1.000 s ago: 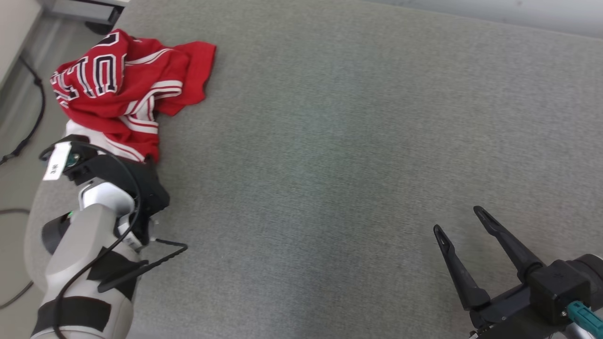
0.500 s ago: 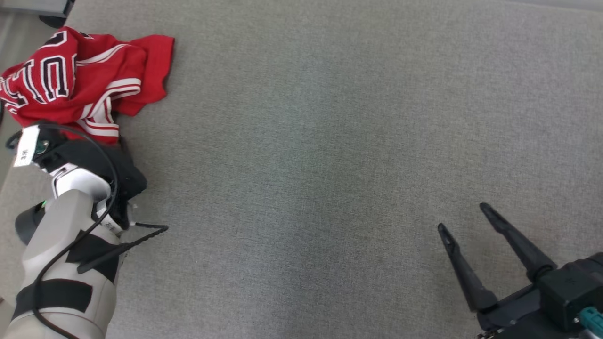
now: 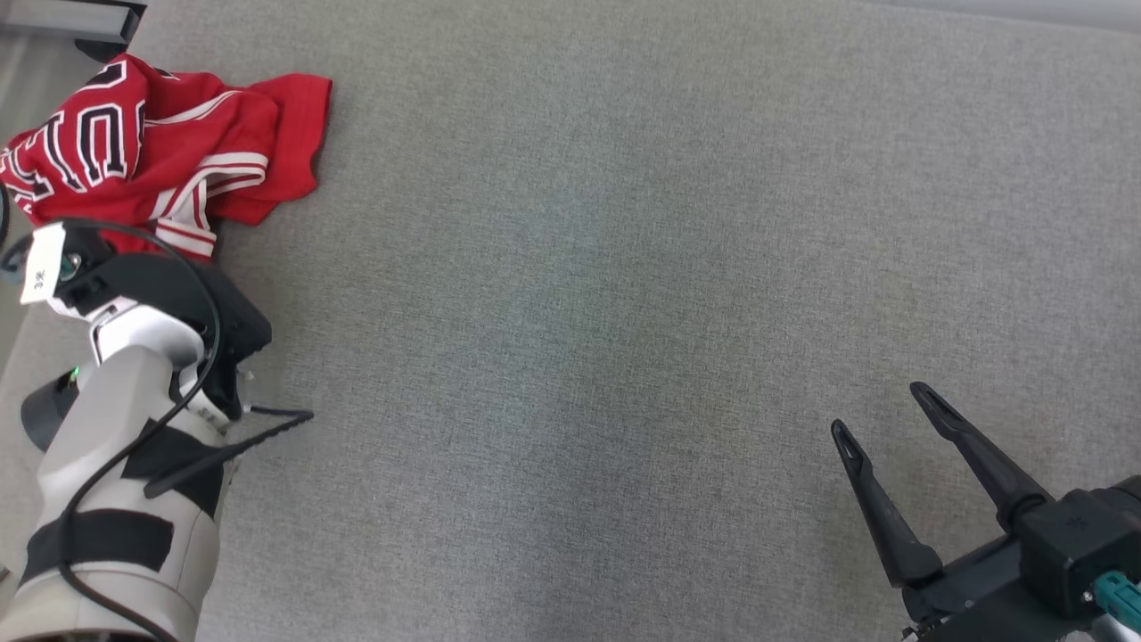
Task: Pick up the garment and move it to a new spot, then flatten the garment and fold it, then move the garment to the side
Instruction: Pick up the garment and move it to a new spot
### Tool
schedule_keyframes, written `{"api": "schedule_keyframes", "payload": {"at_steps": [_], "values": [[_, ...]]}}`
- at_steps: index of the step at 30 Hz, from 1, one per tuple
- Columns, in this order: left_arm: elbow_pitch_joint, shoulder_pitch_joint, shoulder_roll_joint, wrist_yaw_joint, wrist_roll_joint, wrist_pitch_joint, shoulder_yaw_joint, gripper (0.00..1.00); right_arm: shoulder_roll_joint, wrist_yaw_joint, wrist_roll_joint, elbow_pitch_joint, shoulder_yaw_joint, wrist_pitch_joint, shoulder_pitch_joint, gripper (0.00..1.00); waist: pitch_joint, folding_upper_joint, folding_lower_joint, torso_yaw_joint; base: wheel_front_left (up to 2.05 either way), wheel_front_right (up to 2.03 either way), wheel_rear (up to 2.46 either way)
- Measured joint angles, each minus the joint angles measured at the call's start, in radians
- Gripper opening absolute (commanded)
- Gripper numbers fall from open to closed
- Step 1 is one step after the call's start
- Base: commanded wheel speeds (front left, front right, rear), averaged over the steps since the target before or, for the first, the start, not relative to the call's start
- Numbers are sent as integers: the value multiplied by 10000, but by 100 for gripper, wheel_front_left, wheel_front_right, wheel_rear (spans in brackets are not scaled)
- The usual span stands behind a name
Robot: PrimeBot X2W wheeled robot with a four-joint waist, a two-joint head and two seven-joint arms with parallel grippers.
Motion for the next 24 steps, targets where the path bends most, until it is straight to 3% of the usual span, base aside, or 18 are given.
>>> {"api": "schedule_keyframes", "payload": {"at_steps": [8,15,24], "values": [[17,-593,-125,0,407,-337,-307,0,420,29,389,761,267,-165,-658,100,-562,0,0,112,0,0,0],[-560,-1638,-842,-42,936,-865,-1145,0,1104,58,706,1561,606,-585,-1224,100,-1312,0,0,248,0,0,0],[-1400,-2103,-955,-949,1290,-1645,-2008,0,1927,40,1060,2706,838,-1258,-1475,100,-2415,-1,-1,302,0,0,0]]}}
